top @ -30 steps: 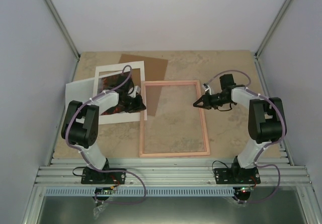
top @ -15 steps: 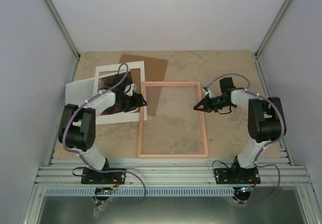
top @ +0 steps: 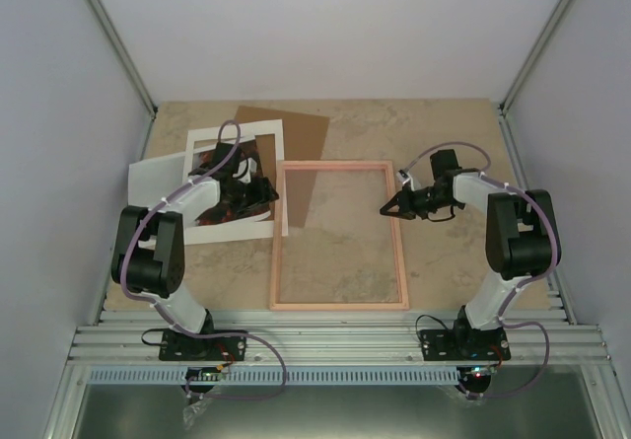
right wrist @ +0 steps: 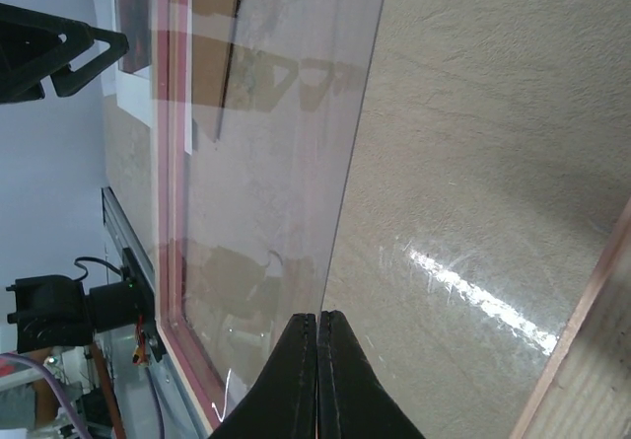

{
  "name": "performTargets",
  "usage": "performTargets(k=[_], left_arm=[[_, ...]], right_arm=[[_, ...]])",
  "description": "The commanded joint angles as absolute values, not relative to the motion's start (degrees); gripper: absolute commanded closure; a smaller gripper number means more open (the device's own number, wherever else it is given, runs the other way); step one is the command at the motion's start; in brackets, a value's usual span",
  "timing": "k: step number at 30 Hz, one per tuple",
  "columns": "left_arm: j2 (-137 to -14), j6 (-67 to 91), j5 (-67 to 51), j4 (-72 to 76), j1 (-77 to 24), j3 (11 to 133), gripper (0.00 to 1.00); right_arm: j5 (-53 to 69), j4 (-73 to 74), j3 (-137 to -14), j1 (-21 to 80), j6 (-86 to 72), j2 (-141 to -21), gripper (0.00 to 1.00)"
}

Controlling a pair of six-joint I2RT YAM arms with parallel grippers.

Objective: Put the photo into the frame

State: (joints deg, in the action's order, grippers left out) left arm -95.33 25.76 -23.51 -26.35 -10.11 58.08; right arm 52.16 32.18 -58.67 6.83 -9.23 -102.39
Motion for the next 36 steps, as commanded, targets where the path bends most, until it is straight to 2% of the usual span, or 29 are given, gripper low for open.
performTargets(k=[1,36], left_arm=[[-95.37,26.71,-21.68,-25.31,-9.76,58.32,0.28],[-97.6,27.41,-21.24,-24.79,-9.76,58.66,0.29]], right_arm=[[51.67,34.57,-59.85,6.53,-7.81,-102.06,1.0],[48.51,35.27,-59.68,5.48,-6.76,-101.95,0.99]])
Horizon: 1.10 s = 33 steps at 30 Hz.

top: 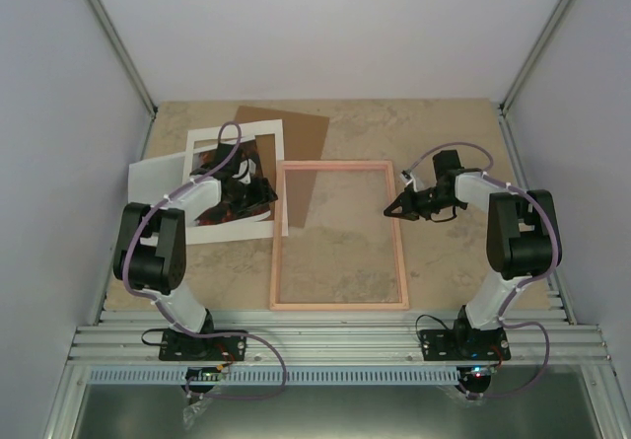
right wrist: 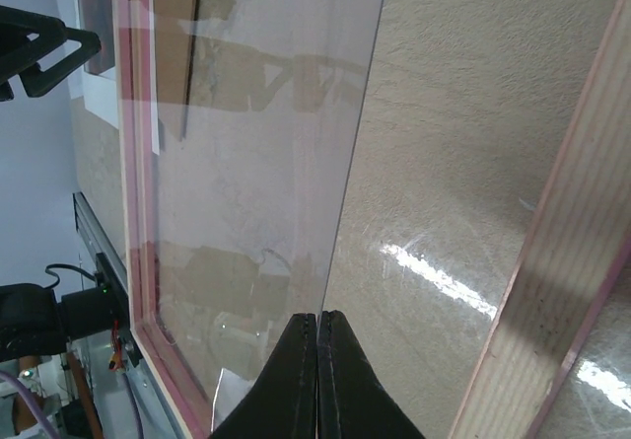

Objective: Put the photo into the frame

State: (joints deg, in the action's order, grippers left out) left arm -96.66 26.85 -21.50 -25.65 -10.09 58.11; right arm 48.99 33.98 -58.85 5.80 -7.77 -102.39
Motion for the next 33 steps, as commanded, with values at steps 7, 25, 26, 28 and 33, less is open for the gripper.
performTargets(k=[7,25,26,28,33], left_arm=[[-97.65,27.44,-21.18,-24.48,-9.76,58.33,0.29],[-97.74,27.86,-22.08,-23.74,-9.76,57.88,0.29],[-97.74,27.84,-22.28,-23.64,-9.76,57.77,0.29],[-97.89,28.02,-22.76,-23.48,-9.76,57.53,0.29],[-97.91,28.3,-23.47,-23.03,-9.76,57.46,0.3]], right_arm=[[47.98,35.66,-59.74,5.24,-6.44,-101.86,0.99],[50.36,33.82,-58.56,5.66,-7.6,-101.16,0.99],[50.69,33.53,-58.58,5.75,-7.9,-101.14,1.0],[50.84,33.07,-58.86,6.03,-8.41,-101.4,1.0],[50.9,33.17,-59.72,6.35,-8.23,-101.71,0.93]])
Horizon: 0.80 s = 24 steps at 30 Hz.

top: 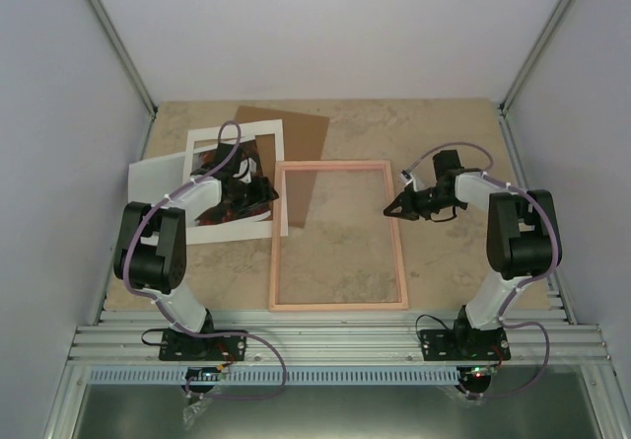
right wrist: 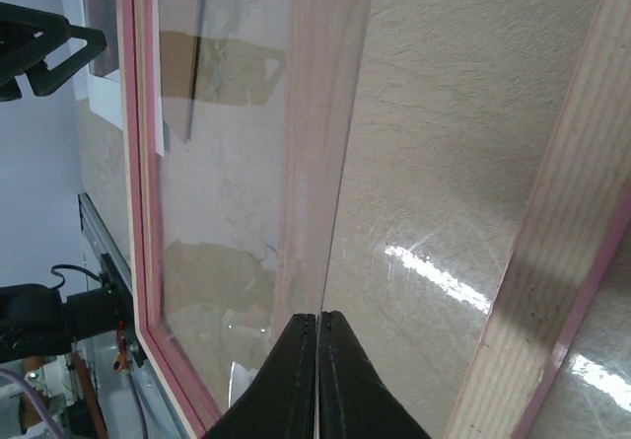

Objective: Put the photo into the frame

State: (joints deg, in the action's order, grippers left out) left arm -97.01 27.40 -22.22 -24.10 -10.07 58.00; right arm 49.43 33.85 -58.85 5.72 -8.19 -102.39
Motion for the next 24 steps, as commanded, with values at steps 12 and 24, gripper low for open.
performTargets(k=[12,24], left_arm=[[-97.56,27.88,-22.85,-23.01,-9.76,57.86,0.3],[-97.29,26.24,-21.92,-23.91,-9.76,58.4,0.31]], right_arm=[[40.54,37.16,-62.22,6.33,-6.39,-98.48,0.35],[30.81,36.62,-62.76,6.57,-1.35,-100.65,0.48]])
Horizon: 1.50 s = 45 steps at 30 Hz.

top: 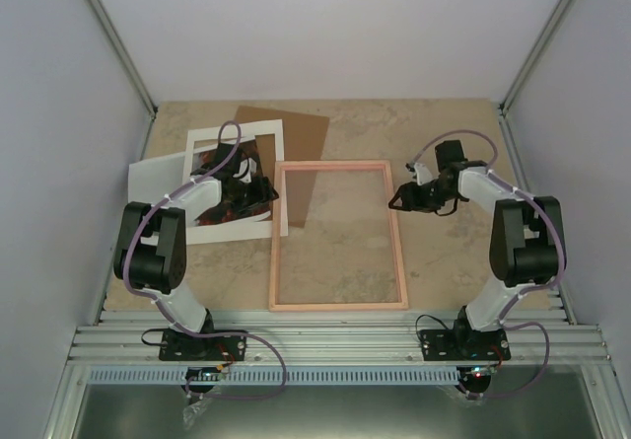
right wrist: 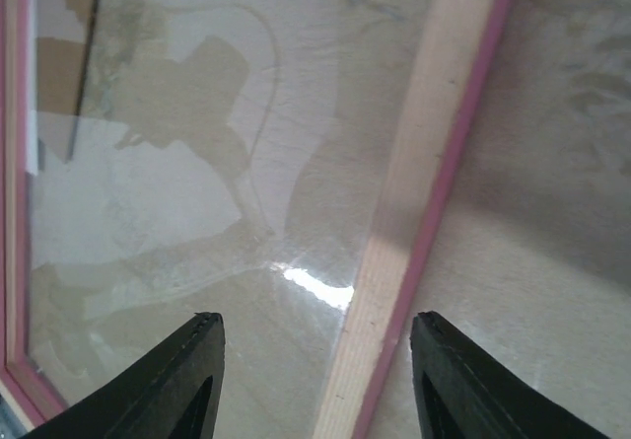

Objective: Put the photo into the frame

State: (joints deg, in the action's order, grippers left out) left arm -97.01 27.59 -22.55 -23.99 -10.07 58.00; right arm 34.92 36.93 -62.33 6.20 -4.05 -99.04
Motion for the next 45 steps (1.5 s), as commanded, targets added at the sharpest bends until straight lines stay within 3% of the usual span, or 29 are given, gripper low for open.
performTargets(k=[1,10,16,23,33,39,40,42,45], left_arm=[[-97.29,26.02,-21.97,-24.02,-9.76,58.36,0.32],[-97.62,26.15,-21.48,-23.67,-9.85,58.22,0.33],[-96.62,25.4,-20.74,-24.27,-9.97,59.79,0.33],[-96.18,22.66,-16.8,-24.41,-10.16,64.12,0.3],[-101.06,9.68,-12.44,-28.25,-10.11,73.18,0.26],[-100.39,-5.46,-14.15,-31.99,-10.11,72.55,0.13],[-99.47,-7.81,-13.85,-32.3,-10.11,71.64,0.12],[-97.44,-10.17,-9.99,-32.05,-10.11,69.86,0.13],[-95.09,-11.85,-6.38,-32.68,-10.18,67.18,0.15]], right_arm=[[30.65,36.39,-62.82,6.82,-1.25,-101.47,0.49],[28.2,32.8,-65.71,9.47,-5.0,-106.26,0.51],[21.22,33.51,-68.24,9.03,-6.72,-108.78,0.66],[16.37,35.64,-70.67,5.55,-6.73,-108.95,0.99],[12.94,34.41,-71.18,-5.06,-3.79,-107.45,1.0],[15.15,32.82,-74.39,-8.1,-2.11,-109.82,0.99],[15.39,32.79,-74.7,-8.29,-1.99,-109.75,0.93],[16.18,32.87,-74.91,-8.62,-1.91,-109.07,0.67],[17.17,31.98,-74.35,-8.92,-1.85,-106.54,0.5]])
